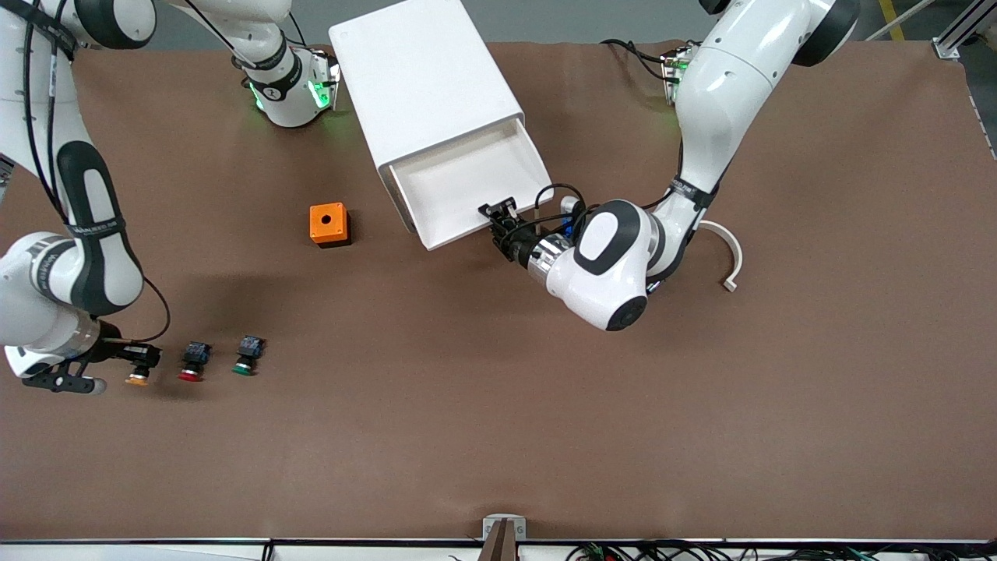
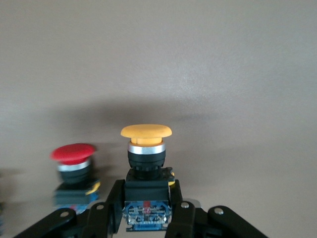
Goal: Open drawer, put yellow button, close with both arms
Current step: 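Grasp the yellow-capped button with the right gripper and lift it, then carry the yellow button into the open drawer with the right gripper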
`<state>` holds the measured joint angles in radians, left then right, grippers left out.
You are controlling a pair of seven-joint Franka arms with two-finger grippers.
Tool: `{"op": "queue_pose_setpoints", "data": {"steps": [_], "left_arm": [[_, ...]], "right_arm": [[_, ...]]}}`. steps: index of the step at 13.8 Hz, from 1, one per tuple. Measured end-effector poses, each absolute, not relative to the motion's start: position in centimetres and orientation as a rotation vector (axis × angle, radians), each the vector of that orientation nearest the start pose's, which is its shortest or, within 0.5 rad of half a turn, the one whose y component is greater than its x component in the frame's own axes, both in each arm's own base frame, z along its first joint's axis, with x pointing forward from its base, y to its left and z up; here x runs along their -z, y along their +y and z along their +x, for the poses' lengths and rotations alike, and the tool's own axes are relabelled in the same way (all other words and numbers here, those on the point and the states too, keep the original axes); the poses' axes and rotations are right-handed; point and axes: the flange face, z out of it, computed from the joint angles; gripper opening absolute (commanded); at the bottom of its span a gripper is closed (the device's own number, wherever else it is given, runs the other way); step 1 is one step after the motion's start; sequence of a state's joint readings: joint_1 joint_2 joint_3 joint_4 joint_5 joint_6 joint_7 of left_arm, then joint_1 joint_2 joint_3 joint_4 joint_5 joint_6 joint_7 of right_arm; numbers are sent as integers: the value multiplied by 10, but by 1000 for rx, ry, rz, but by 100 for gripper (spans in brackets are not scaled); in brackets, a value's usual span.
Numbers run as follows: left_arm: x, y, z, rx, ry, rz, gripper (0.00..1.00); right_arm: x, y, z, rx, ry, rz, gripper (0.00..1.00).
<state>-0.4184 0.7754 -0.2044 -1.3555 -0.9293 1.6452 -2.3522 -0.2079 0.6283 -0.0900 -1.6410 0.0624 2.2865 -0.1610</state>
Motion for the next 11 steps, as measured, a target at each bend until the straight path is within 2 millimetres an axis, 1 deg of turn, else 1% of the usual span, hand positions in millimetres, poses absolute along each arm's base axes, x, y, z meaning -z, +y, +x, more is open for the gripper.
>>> {"op": "queue_pose_setpoints", "data": {"steps": [1,2,3,4,5,6,7,9,10,11], "left_arm": [[-284,-446,546,1789,2552,1509,0],[-284,-442,549,1790,2543,1506,0],[-284,-440,550,1790,2537,1504,0],[-284,-439,551,1791,2535,1502,0],[-283,-439,552,1792,2534,1501,33],[-283,-439,552,1793,2534,1500,84],[-282,-438,552,1786,2522,1506,100],[-276,-434,557,1745,2495,1520,100],[-275,-431,560,1723,2490,1530,100],[-274,-428,562,1701,2491,1537,100]], "right_arm": [[-276,-185,664,-3,303,-3124,0],[-300,-171,667,-34,362,-3108,0],[-325,-151,669,-56,423,-3092,0],[-350,-125,670,-66,487,-3071,0],[-372,-101,669,-73,553,-3042,0],[-391,-75,666,-87,621,-3009,0],[-410,-51,663,-96,687,-2978,0],[-443,-2,655,-101,813,-2928,0],[-457,28,649,-107,875,-2905,0],[-469,63,641,-111,936,-2883,0]]}}
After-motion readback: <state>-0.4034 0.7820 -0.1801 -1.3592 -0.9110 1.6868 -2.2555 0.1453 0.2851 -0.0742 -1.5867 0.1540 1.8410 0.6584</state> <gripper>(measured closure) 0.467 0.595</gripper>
